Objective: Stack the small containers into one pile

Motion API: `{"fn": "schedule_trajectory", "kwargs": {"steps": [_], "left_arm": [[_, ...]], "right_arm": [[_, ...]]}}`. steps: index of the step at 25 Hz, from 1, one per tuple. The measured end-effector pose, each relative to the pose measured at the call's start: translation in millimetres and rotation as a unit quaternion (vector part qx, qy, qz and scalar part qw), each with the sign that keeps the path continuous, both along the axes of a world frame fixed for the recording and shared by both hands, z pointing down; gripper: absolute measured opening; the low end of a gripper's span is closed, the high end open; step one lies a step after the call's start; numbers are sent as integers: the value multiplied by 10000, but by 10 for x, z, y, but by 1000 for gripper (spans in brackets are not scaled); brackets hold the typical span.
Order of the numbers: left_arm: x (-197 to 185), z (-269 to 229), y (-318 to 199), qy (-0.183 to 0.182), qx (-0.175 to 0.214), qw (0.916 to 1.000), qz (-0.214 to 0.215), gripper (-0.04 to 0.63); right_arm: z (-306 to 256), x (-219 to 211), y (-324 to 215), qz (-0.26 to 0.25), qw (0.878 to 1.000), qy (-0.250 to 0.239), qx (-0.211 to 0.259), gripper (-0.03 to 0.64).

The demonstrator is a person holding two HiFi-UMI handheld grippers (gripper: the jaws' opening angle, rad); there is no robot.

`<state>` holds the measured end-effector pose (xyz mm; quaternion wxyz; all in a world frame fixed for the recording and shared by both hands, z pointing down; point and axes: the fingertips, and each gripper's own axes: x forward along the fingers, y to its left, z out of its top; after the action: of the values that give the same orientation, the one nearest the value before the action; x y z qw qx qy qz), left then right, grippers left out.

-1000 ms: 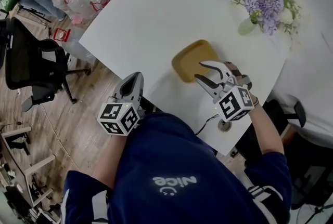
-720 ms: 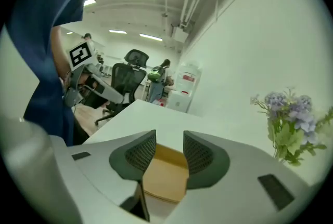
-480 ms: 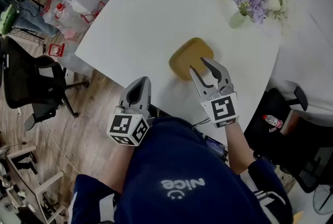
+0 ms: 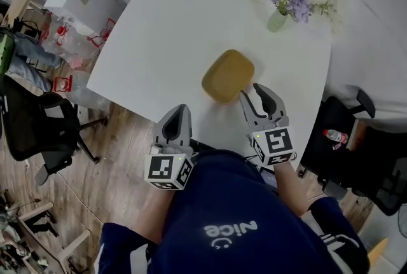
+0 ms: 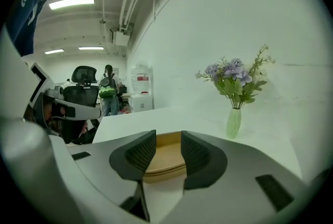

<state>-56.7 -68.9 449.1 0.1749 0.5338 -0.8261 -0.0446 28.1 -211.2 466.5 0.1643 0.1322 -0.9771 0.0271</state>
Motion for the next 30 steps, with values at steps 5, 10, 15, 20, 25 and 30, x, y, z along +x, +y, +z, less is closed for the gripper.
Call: {"fn": "schedule_trajectory", "kwargs": {"steps": [5, 10, 15, 20, 25, 30], "left_arm": [[134, 34, -93, 128, 77, 9994, 319, 20], [153, -15, -135, -5, 121, 9987, 486, 20], [127, -13, -84, 11, 91, 9990, 445, 20], [148, 19, -113, 68, 116, 9986, 505, 20], [180, 31, -196, 76, 107, 9980, 623, 20], [224, 43, -256, 70, 70, 9974, 713, 20]], "right_arm": [[-103, 10, 171, -205, 9990, -385, -101, 141], [-114, 114, 187, 161, 9993, -339, 8, 58], [-150, 218, 62, 560, 9979, -321, 9, 54], [-130, 218, 76, 610, 9978, -252, 54, 52], [-86, 230, 100, 610, 9980, -152, 81, 52], [-67, 253, 72, 646, 9978, -138, 74, 52]]}}
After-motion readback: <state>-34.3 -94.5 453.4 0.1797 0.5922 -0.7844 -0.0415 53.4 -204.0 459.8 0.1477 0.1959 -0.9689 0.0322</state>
